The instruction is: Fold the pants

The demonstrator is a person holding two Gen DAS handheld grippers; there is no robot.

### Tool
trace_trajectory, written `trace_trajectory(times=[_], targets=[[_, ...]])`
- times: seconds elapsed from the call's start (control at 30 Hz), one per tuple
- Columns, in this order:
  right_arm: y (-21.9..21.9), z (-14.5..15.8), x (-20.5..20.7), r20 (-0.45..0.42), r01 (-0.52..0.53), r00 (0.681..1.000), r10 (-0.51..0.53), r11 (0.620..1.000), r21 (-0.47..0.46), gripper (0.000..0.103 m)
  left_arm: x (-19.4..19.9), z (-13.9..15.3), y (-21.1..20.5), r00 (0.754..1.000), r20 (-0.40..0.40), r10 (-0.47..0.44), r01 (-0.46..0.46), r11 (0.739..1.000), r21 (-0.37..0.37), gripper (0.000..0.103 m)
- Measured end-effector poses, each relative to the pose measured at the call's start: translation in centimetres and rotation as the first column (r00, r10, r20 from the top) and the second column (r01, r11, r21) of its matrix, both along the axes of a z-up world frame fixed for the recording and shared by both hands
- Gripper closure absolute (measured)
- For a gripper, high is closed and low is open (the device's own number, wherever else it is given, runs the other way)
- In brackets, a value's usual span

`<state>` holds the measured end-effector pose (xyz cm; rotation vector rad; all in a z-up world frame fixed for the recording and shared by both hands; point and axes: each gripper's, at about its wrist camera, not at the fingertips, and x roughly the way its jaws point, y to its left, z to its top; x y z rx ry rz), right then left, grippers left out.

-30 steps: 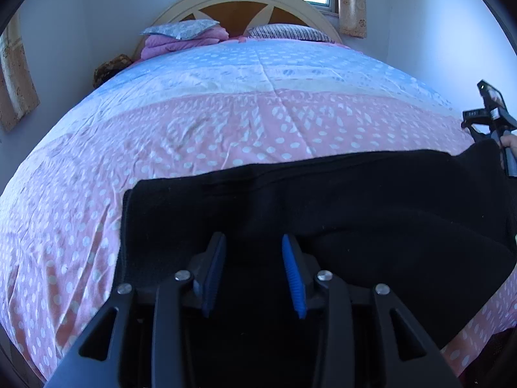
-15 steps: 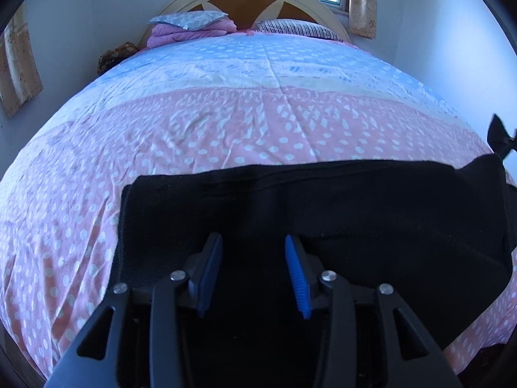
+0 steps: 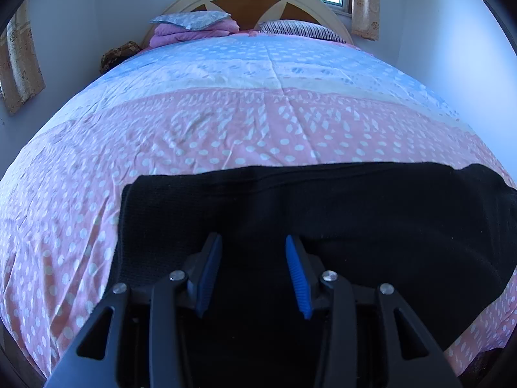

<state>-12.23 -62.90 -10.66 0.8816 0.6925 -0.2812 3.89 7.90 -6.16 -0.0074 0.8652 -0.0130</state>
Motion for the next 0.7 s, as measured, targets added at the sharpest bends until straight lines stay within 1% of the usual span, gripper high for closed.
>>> trace_trajectory(times=[0.07, 0.1, 0.13, 0.2, 0.23, 0.27, 0.3, 0.4, 0.43, 0.47, 0.5, 0.53, 0.57, 0.6, 0.67, 0.7], targets=[[-0.5, -0.6, -0.3, -0.006, 0.000, 1.000, 0.000, 1.000, 0.020, 0.091, 0.0, 0.0, -0.1, 1.000, -0.001, -0.004, 0.004, 1.000, 0.011, 0.059], [-0.8, -0.5, -0.6, -0.007, 0.015, 1.000, -0.014, 1.000, 0.021, 0.090, 0.0, 0.0, -0.1, 1.000, -0.002, -0.010, 0.010, 1.000, 0.020, 0.059], [-1.1, -0.2, -1.1, -0.006, 0.042, 0.999, -0.042, 0.999, 0.022, 0.086, 0.0, 0.1, -0.2, 1.000, -0.003, -0.017, 0.017, 0.999, 0.028, 0.059], [-1.9, 0.5, -2.2, 0.013, 0.101, 0.995, -0.101, 0.994, 0.031, 0.070, 0.0, 0.1, -0.1, 1.000, -0.008, -0.028, 0.028, 0.999, 0.035, 0.058], [-2.4, 1.0, -2.9, 0.027, 0.137, 0.990, -0.138, 0.990, 0.040, 0.047, 0.1, 0.2, 0.1, 1.000, -0.011, -0.029, 0.030, 0.999, 0.031, 0.058], [-2.8, 1.2, -3.3, 0.032, 0.160, 0.986, -0.162, 0.986, 0.036, 0.037, 0.1, 0.2, 0.2, 0.999, -0.015, -0.029, 0.029, 0.999, 0.026, 0.058], [-3.1, 1.9, -3.8, 0.037, 0.199, 0.979, -0.199, 0.980, 0.005, 0.037, 0.2, 0.2, 0.2, 0.999, -0.018, -0.028, 0.028, 0.999, 0.026, 0.058], [-4.3, 3.4, -3.7, 0.032, 0.226, 0.974, -0.224, 0.970, -0.091, 0.037, 0.2, 0.5, -0.2, 0.999, -0.018, -0.030, 0.030, 0.998, 0.050, 0.058], [-4.5, 3.9, -3.0, 0.039, 0.216, 0.976, -0.213, 0.969, -0.118, 0.037, 0.0, 0.8, -0.3, 0.999, -0.007, -0.032, 0.033, 0.997, 0.070, 0.057], [-4.8, 4.1, -2.0, 0.047, 0.173, 0.985, -0.168, 0.977, -0.129, 0.037, -0.1, 1.1, -0.5, 0.999, 0.002, -0.034, 0.034, 0.996, 0.086, 0.057], [-4.8, 4.1, -0.5, 0.033, 0.116, 0.993, -0.113, 0.982, -0.146, 0.037, -0.3, 1.3, -0.6, 0.999, 0.009, -0.035, 0.034, 0.994, 0.102, 0.053], [-4.7, 4.1, 1.0, -0.006, 0.070, 0.997, -0.072, 0.981, -0.179, 0.037, -0.3, 1.4, -0.7, 0.999, 0.012, -0.035, 0.033, 0.993, 0.112, 0.050], [-4.6, 3.8, 2.5, -0.053, 0.027, 0.998, -0.040, 0.974, -0.225, 0.037, -0.5, 1.5, -0.7, 0.999, 0.012, -0.030, 0.028, 0.993, 0.116, 0.043], [-4.2, 3.5, 3.9, -0.095, -0.019, 0.995, -0.007, 0.963, -0.270, 0.037, -0.5, 1.5, -0.7, 1.000, 0.010, -0.022, 0.020, 0.993, 0.118, 0.041], [-3.8, 2.8, 6.0, -0.168, -0.077, 0.985, 0.023, 0.942, -0.328, 0.038, -0.6, 1.3, -0.4, 1.000, -0.002, -0.003, 0.003, 0.993, 0.120, 0.041], [-3.7, 2.1, 7.4, -0.224, -0.106, 0.974, 0.026, 0.930, -0.352, 0.038, -0.6, 1.2, -0.3, 1.000, -0.010, 0.005, -0.003, 0.992, 0.123, 0.041]])
